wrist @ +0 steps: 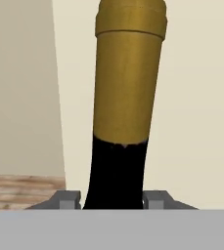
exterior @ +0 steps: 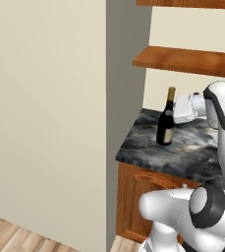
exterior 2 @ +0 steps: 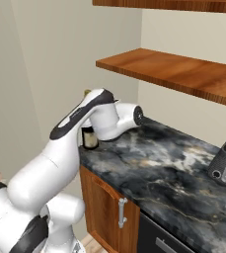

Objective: Place the drinks on the dining counter in a tight cluster.

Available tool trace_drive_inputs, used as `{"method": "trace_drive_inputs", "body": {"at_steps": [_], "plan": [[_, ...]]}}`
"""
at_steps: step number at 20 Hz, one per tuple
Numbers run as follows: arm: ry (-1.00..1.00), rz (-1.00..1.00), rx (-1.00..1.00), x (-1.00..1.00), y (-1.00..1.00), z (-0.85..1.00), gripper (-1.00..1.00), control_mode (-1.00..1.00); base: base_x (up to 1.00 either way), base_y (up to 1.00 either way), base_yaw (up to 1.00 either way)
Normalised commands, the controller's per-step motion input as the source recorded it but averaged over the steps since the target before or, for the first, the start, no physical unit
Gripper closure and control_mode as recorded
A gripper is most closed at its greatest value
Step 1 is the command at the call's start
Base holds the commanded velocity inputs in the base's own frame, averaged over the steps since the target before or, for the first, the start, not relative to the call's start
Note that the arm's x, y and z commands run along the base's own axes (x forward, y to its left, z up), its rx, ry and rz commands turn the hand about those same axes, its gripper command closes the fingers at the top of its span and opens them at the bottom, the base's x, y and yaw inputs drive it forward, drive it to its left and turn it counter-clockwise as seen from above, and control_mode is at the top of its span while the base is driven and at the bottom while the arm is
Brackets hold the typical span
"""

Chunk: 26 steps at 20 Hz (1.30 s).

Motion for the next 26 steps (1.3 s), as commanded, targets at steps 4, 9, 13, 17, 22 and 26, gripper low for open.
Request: {"method": "trace_drive_inputs", "body": {"at_steps": [4,9,13,17,22,26], "plan": [[-0.15,-0.03,-0.17,-0.99,0.45,0.17,1.0,-1.0,0.0,0.0,0.0],[-0.1,-0.01,-0.1,-0.37,0.25,0.13,1.0,-1.0,0.0,0.0,0.0],[0.0,0.0,-0.01,-0.01,0.01,0.0,1.0,-1.0,0.0,0.0,0.0],[0.0,0.0,0.0,0.0,0.0,0.0,1.0,-1.0,0.0,0.0,0.0],[0.0,0.0,0.0,0.0,0.0,0.0,1.0,1.0,-0.48,0.12,-0.02],[0.0,0.0,0.0,0.0,0.0,0.0,1.0,1.0,-1.0,0.34,-0.26]]}}
